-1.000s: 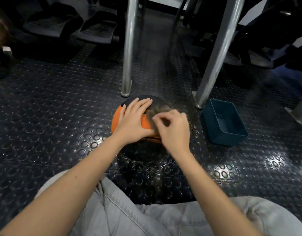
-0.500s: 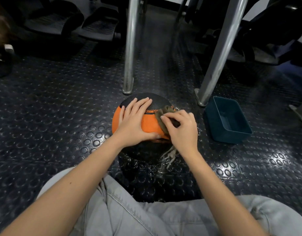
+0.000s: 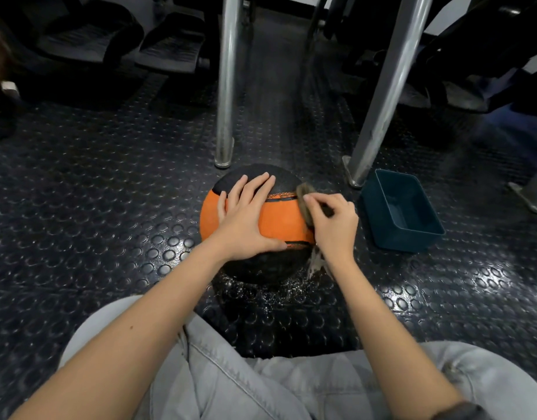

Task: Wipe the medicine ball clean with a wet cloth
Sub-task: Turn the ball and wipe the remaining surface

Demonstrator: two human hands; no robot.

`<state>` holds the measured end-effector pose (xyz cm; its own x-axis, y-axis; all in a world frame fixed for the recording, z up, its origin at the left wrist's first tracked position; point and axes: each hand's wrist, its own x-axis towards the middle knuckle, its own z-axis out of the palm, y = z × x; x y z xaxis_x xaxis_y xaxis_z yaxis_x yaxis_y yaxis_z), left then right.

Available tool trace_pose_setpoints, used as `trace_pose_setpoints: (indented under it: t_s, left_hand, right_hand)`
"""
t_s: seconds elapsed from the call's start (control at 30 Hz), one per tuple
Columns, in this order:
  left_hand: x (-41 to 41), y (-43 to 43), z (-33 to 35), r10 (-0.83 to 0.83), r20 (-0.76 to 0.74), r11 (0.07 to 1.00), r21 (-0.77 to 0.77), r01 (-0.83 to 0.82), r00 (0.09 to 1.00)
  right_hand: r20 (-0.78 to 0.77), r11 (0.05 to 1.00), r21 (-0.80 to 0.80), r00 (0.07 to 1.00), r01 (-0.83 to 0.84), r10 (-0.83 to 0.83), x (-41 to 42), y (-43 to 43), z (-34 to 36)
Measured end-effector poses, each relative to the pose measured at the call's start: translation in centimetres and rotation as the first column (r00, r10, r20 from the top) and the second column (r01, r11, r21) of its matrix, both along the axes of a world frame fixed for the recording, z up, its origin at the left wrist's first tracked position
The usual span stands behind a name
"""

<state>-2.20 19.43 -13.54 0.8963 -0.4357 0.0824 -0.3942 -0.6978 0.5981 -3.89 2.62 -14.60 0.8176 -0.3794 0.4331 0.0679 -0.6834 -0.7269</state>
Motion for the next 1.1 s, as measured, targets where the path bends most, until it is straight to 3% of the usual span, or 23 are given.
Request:
trace_pose_setpoints:
  t_s: [0.1,0.23,0.3,0.43,0.5,0.7,0.77,0.83,0.9,1.1]
  left_hand:
    - [0.1,-0.3,0.5,-0.011,-0.043,1.000,0.020,0.011,0.999]
    - [0.6,-0.3,0.7,0.013,-0.067,0.999,-0.039,-0.015,0.998]
    - [0.5,-0.2,0.5,0.013,-0.054,0.999,-0.035,-0.015,0.998]
    - [0.1,-0.7,0.4,0.023,-0.038,1.000,-0.006,-0.023,0.999]
    - [0.2,-0.9,0.6,0.038,-0.033,0.999,-0.009,-0.038,0.999]
    - [0.5,0.2,0.5,0.010,-0.040,0.999,-0.043,-0.012,0.999]
    - [0.2,0.5,0.4,-0.002,-0.035,1.000,-0.023,0.001,0.999]
    - [-0.1,0.5,0.3,-0.001,-0.036,1.000,-0.021,0.000,0.999]
    - [-0.3,0.4,0.3,0.011,-0.036,1.000,-0.026,-0.012,0.999]
    - [0.3,1.9,0.2,0.026,-0.038,0.998,-0.060,-0.028,0.999]
  right_hand:
    - [-0.101,0.993,0.080,0.992,0.086,-0.078,1.5,-0.3,0.4]
    - [0.069,0.988,-0.145,0.995,-0.059,0.070,-2.5,3.1,-0.3]
    - [0.079,0.971,-0.211,0.988,-0.112,0.131,-3.2,2.4,-0.5]
    - [-0.087,0.993,0.113,0.996,0.021,-0.011,1.2,-1.3,0.3]
    - [-0.121,0.990,0.130,0.992,0.049,-0.033,1.6,-1.1,0.3]
    - [0.100,0.994,-0.071,0.991,-0.078,0.085,-3.9,2.5,-1.0]
    - [0.063,0.999,0.036,0.998,-0.025,0.023,-2.3,1.2,-1.1]
    - [-0.088,0.966,0.246,0.995,0.076,-0.055,0.3,-0.7,-0.8]
    - [-0.172,0.940,0.318,0.983,0.120,-0.067,1.1,-1.3,-0.7]
    - [0.099,0.997,0.080,0.995,0.015,-0.023,-4.9,4.0,-1.9]
